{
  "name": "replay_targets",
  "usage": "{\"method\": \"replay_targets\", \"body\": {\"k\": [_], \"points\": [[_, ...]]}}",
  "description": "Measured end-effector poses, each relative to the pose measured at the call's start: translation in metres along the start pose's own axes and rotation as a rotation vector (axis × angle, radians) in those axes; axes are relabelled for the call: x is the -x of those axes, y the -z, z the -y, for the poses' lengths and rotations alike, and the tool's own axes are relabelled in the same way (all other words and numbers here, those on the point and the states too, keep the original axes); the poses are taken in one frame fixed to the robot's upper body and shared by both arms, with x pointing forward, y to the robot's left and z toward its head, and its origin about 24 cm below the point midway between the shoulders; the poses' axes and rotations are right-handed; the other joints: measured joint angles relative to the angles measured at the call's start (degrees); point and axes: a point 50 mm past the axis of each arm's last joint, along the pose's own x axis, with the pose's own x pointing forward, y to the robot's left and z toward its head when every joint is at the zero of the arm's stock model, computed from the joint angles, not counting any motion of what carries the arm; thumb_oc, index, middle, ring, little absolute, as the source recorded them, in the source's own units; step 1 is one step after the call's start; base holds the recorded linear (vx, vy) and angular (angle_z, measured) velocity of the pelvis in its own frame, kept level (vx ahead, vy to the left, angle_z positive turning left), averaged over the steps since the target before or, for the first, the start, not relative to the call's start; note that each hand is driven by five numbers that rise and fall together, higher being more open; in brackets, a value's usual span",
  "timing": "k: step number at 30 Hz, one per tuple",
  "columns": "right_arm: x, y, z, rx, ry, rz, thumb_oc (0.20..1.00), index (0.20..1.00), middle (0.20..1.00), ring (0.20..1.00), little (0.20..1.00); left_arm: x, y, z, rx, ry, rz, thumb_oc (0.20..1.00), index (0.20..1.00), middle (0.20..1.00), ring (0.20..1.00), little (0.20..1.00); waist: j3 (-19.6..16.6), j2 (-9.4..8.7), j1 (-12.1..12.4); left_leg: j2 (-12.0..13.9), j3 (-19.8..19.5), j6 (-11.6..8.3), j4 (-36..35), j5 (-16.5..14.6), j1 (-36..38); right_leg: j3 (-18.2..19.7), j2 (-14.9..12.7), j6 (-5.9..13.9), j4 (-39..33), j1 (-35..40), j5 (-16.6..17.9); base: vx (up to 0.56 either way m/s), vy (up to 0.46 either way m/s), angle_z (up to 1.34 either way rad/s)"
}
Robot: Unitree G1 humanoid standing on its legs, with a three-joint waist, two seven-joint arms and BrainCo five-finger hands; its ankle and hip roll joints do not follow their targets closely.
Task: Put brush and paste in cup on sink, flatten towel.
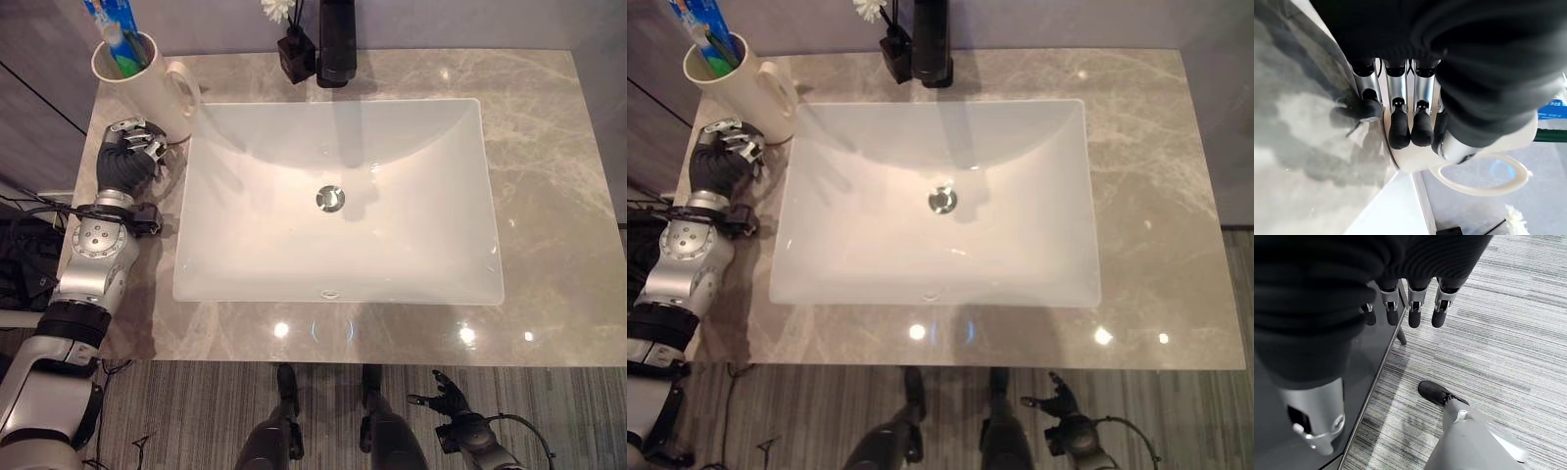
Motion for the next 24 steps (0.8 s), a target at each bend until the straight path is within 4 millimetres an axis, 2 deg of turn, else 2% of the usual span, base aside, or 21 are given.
{"method": "replay_targets", "body": {"k": [10,16,24], "points": [[0.0,0.001,0.0,0.001,0.0,-0.005,1.0,1.0,1.0,1.0,1.0,-0.014,-0.007,-0.011,-0.033,-0.068,-0.009,0.2,0.2,0.2,0.2,0.2,0.1,-0.13,-0.3,0.1,0.5,-0.12,0.0,0.1,-0.8,0.2,0.2,-0.22,0.0,-0.9,0.2,0.0,0.001,-0.01],[-0.001,-0.007,-0.003,0.009,-0.016,0.029,1.0,1.0,1.0,1.0,1.0,-0.027,-0.026,-0.02,-0.038,-0.111,0.036,0.2,0.2,0.2,0.2,0.2,1.1,-1.84,-1.4,0.3,1.1,-0.24,0.0,0.2,-1.4,0.9,0.3,-0.34,0.0,-2.0,0.7,-0.01,0.006,-0.05],[-0.001,-0.016,-0.007,0.001,-0.04,0.064,1.0,1.0,1.0,1.0,1.0,-0.036,-0.038,-0.016,-0.042,-0.115,0.069,0.2,0.2,0.2,0.2,0.2,1.2,-1.94,-1.5,0.3,1.4,-0.21,0.0,0.3,-2.7,1.6,0.4,-0.42,0.0,-3.5,1.0,0.0,0.002,-0.02]]}}
